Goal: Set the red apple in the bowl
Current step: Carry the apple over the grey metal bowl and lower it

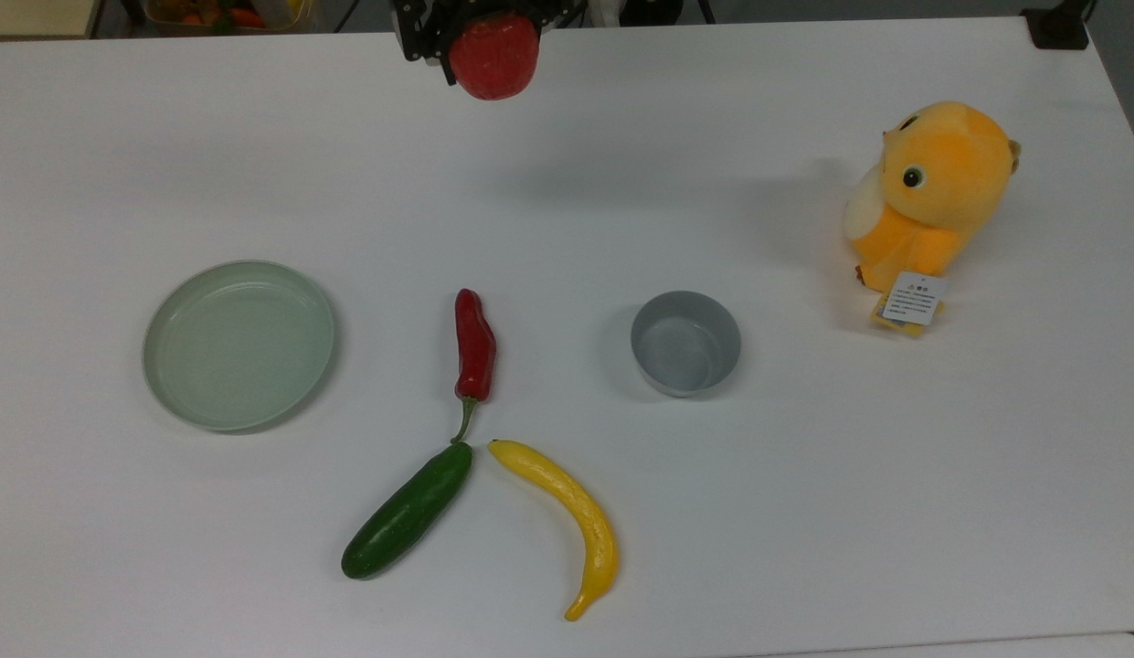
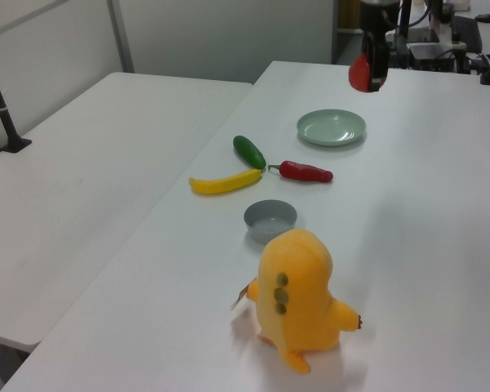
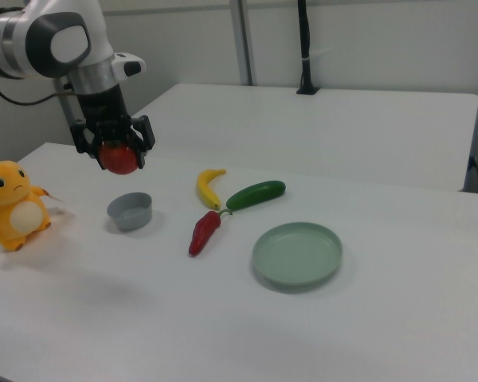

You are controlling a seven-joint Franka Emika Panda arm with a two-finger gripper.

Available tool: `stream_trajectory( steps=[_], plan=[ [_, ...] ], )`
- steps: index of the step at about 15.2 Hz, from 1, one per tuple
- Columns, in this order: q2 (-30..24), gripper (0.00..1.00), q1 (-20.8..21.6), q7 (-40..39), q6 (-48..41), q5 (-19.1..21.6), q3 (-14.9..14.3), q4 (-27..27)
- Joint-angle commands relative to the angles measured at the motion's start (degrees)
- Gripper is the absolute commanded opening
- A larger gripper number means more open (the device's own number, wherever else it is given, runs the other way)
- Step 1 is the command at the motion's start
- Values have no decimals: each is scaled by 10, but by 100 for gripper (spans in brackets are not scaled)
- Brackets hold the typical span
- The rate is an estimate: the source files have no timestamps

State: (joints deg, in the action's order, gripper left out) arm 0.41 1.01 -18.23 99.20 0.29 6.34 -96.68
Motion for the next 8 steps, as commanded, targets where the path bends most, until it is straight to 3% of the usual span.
stream_trajectory(
  steps=[1, 4, 8],
  plan=[
    [56, 24, 22, 13, 2, 31, 3, 66],
    [93, 26, 35, 42, 61, 34, 4, 82],
    [165, 27, 88, 125, 195, 20, 4, 80]
  ],
)
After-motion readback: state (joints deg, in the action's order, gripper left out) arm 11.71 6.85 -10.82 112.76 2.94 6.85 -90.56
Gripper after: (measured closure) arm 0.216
